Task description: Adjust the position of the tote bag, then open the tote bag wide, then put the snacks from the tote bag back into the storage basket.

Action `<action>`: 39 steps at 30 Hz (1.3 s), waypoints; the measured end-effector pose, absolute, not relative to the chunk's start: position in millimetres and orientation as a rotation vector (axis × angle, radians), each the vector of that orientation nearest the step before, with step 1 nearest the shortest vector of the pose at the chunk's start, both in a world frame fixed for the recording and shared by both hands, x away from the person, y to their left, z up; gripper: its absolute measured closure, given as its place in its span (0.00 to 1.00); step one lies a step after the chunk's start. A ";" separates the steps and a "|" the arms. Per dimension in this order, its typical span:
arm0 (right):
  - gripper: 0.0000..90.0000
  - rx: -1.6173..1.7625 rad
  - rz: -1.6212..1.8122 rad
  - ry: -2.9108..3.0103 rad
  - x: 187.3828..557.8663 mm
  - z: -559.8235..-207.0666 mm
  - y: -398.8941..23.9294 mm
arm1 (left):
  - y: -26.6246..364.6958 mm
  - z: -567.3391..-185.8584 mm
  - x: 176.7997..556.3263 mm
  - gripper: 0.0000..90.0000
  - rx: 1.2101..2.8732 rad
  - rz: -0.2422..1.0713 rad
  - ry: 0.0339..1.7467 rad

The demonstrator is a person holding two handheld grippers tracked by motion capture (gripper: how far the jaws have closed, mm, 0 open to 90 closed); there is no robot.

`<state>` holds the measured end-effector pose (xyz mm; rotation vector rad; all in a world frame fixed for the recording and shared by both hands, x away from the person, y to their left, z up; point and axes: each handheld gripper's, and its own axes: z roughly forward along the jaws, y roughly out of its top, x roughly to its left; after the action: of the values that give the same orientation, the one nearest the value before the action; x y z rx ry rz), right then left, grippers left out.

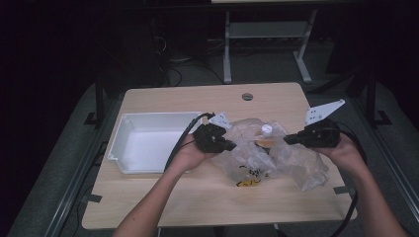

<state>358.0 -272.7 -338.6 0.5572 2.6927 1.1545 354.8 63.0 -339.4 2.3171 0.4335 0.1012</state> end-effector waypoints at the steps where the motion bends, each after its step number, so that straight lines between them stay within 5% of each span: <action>1: 0.99 0.551 1.158 2.690 357.8 -336.8 -272.1 | 63.0 -339.4 354.8 0.99 2.317 0.101 0.434; 39: 0.99 0.620 1.214 2.624 393.8 -310.7 -268.2 | 78.8 -333.5 388.0 0.99 2.209 0.162 0.561</action>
<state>393.8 -268.2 -310.7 0.6195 2.6236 1.2139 388.0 78.8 -333.5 2.2089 0.5610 0.1617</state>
